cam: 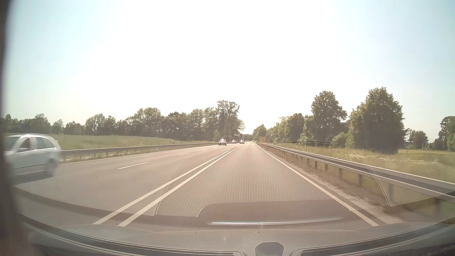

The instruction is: Follow the waypoints while adhering to traffic rules and regulations

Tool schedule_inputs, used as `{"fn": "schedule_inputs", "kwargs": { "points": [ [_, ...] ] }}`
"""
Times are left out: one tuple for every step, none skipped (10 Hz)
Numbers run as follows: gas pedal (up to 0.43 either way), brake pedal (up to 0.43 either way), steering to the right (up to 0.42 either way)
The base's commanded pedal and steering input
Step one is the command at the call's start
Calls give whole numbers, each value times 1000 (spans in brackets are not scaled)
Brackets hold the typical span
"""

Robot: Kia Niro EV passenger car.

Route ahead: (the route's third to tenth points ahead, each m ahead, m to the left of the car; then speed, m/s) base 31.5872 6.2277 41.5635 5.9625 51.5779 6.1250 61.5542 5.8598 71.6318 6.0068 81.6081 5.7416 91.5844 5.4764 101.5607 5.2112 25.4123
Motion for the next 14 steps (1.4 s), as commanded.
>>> {"fn": "schedule_inputs", "kwargs": {
  "points": [
    [0, 6, 6],
    [0, 6, 6],
    [0, 6, 6],
    [0, 6, 6],
    [0, 6, 6],
    [0, 6, 6],
    [0, 6, 6],
    [0, 6, 6],
    [0, 6, 7],
    [0, 6, 7],
    [0, 6, 8],
    [0, 6, 8],
    [0, 6, 8],
    [0, 6, 8]
  ]
}}
